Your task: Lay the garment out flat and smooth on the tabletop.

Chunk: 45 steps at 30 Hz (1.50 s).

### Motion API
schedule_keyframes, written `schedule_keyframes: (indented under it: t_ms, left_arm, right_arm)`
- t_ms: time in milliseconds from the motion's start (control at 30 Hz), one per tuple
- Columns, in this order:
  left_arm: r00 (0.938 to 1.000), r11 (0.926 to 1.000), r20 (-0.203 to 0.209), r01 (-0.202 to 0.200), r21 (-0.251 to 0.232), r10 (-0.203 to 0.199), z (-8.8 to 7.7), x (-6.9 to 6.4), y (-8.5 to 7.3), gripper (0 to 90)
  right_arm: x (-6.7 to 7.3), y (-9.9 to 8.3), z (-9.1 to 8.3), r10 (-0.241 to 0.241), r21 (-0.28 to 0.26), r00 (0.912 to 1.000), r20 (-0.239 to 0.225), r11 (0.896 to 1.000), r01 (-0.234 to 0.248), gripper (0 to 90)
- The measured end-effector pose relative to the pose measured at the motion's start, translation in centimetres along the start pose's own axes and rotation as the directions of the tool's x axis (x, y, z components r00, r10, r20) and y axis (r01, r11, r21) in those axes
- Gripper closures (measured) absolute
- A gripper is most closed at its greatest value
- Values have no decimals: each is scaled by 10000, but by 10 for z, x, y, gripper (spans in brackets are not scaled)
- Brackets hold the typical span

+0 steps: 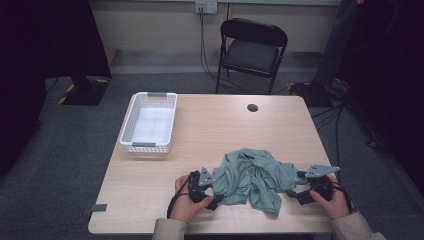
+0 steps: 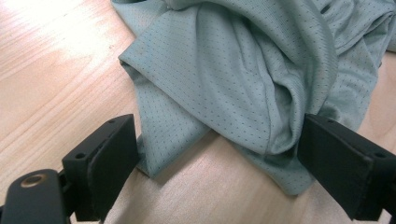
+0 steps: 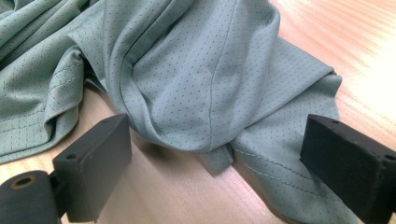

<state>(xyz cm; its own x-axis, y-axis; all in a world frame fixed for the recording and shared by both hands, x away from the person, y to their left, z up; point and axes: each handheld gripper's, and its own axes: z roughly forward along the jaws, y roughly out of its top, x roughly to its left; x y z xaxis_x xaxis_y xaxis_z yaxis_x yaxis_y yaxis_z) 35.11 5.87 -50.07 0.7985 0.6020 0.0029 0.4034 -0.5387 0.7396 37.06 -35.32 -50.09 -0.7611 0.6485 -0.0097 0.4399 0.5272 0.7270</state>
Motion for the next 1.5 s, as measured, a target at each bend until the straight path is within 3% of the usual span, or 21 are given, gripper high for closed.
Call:
schedule_keyframes:
  t_ms: [533, 667, 767, 933, 1033, 1233, 1333, 1500]
  left_arm:
    - [10000, 10000, 44, 50, -35, -50, 0, 1, 0, 117]
    - [9993, 9993, 116, 363, -15, -363, -2, 2, 1, 128]
    - [9974, 9978, 303, 652, -132, -648, -5, 2, 4, 139]
    - [9974, 9974, 320, 655, -300, -645, -10, 1, 11, 146]
    - [9967, 9960, 443, 707, -538, -684, -10, 1, 19, 154]
    - [9946, 9930, 590, 897, -774, -853, -2, 6, 35, 221]
    - [9911, 9876, 578, 1251, -952, -1200, 1, 9, 43, 269]
    - [9856, 9834, 809, 1561, -930, -1488, 10, 9, 55, 420]
  right_arm:
    - [1, 0, 0, 88, -17, 9999, 57, 10000, -88, 78]
    - [-1, 2, -4, 488, -25, 9987, -167, 9988, -488, 132]
    - [-2, 6, -11, 795, -503, 9957, -465, 9954, -819, 134]
    - [-2, 16, -19, 1093, -1393, 9914, -721, 9831, -1185, 247]
    - [-1, 23, -16, 1124, -1584, 9904, -800, 9796, -1239, 346]
    - [0, 35, -9, 1305, -1660, 9870, -939, 9754, -1448, 434]
    - [1, 40, -5, 1359, -1696, 9848, -1084, 9736, -1530, 484]
    - [3, 46, 2, 1440, -1501, 9813, -1274, 9752, -1626, 547]
